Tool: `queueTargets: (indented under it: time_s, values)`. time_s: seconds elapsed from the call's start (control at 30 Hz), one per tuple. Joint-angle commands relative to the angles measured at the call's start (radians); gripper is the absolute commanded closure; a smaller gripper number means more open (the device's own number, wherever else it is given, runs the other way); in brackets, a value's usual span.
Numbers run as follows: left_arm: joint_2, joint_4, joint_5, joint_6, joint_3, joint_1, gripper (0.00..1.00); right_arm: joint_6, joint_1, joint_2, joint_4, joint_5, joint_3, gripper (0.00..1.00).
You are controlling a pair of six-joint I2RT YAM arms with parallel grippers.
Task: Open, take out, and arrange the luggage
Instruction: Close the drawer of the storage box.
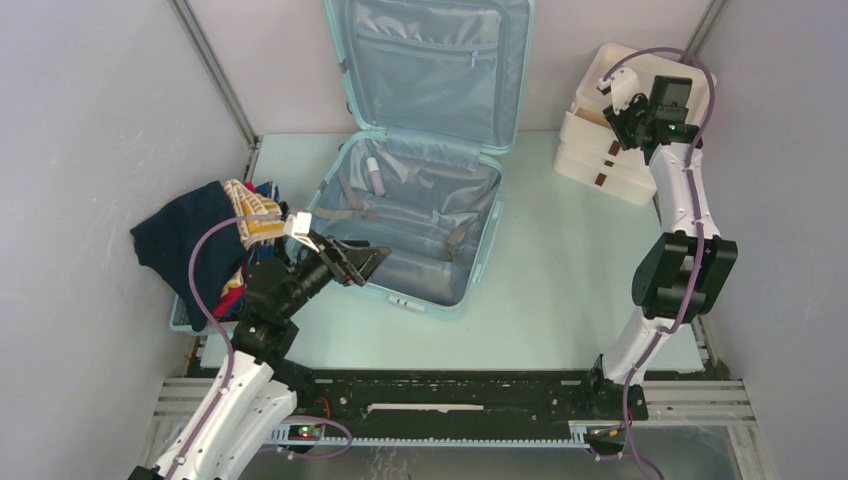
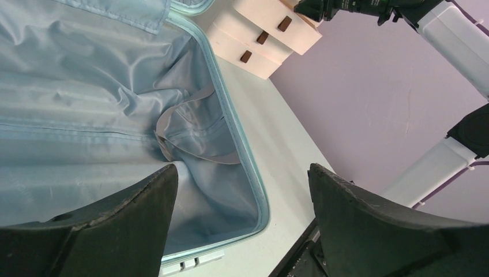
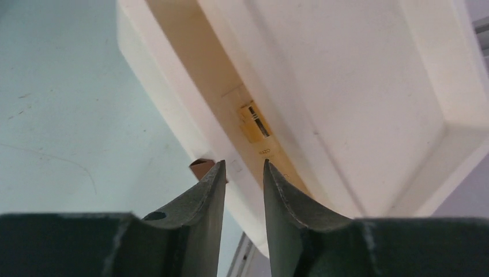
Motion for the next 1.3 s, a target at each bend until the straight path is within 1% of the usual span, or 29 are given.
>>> queueTargets:
  time_s: [0.0, 0.07, 0.1, 0.13, 0.17, 0.2, 0.27, 0.33, 0.4, 0.5, 0.57, 0.67, 0.8, 0.9, 0.97, 1.07, 1.13, 1.2, 1.27]
  values:
    - [0.013, 0.016, -0.001, 0.021, -0.011, 0.0, 0.12, -0.037, -0.015, 0.031, -0.044, -0.026, 0.132, 0.59]
    - [0.015, 0.018, -0.002, 0.022, -0.012, 0.0, 0.12, -0.107, -0.015, 0.043, -0.185, -0.145, 0.209, 0.47]
    - [0.016, 0.018, -0.004, 0.023, -0.012, 0.0, 0.12, -0.134, -0.012, 0.044, -0.249, -0.184, 0.231, 0.36]
    - [0.017, 0.019, -0.004, 0.023, -0.012, 0.0, 0.12, -0.174, -0.006, 0.038, -0.279, -0.202, 0.235, 0.17]
    - [0.018, 0.021, -0.006, 0.023, -0.012, 0.0, 0.12, -0.195, 0.0, 0.028, -0.281, -0.2, 0.224, 0.11]
    - [0.022, 0.022, -0.004, 0.023, -0.011, -0.001, 0.12, -0.208, 0.007, 0.019, -0.262, -0.184, 0.205, 0.02]
    - [0.03, 0.026, -0.001, 0.022, -0.008, -0.001, 0.12, -0.229, 0.015, 0.009, -0.21, -0.15, 0.177, 0.0]
    - [0.039, 0.029, 0.002, 0.02, -0.006, 0.001, 0.12, -0.243, 0.017, 0.026, -0.184, -0.123, 0.188, 0.0]
    - [0.045, 0.03, 0.003, 0.02, -0.002, 0.0, 0.12, -0.264, 0.02, 0.082, -0.2, -0.095, 0.248, 0.0]
    - [0.048, 0.027, 0.001, 0.02, 0.001, 0.0, 0.13, -0.271, 0.021, 0.183, -0.273, -0.076, 0.393, 0.0]
    - [0.05, 0.023, -0.002, 0.022, 0.003, 0.001, 0.12, -0.272, 0.02, 0.23, -0.279, -0.069, 0.459, 0.0]
    - [0.056, 0.019, -0.007, 0.022, 0.006, 0.001, 0.13, -0.291, 0.026, 0.262, -0.271, -0.068, 0.468, 0.0]
    - [0.069, 0.015, -0.007, 0.023, 0.015, 0.0, 0.13, -0.261, 0.026, 0.293, -0.26, -0.08, 0.467, 0.0]
    - [0.083, 0.015, -0.002, 0.023, 0.024, 0.001, 0.13, -0.254, 0.022, 0.323, -0.23, -0.048, 0.468, 0.0]
    - [0.091, 0.014, -0.001, 0.022, 0.029, 0.0, 0.13, -0.25, 0.016, 0.333, -0.231, -0.055, 0.477, 0.0]
    - [0.098, 0.015, -0.003, 0.018, 0.029, 0.001, 0.13, -0.195, -0.008, 0.333, -0.272, -0.155, 0.515, 0.01]
    - [0.102, 0.022, -0.004, 0.014, 0.026, 0.0, 0.13, -0.14, -0.036, 0.327, -0.315, -0.263, 0.552, 0.01]
    - [0.112, 0.03, -0.001, 0.009, 0.025, 0.0, 0.12, -0.101, -0.063, 0.317, -0.355, -0.411, 0.567, 0.01]
    - [0.12, 0.041, 0.004, 0.002, 0.025, 0.0, 0.12, -0.084, -0.076, 0.309, -0.367, -0.477, 0.565, 0.01]
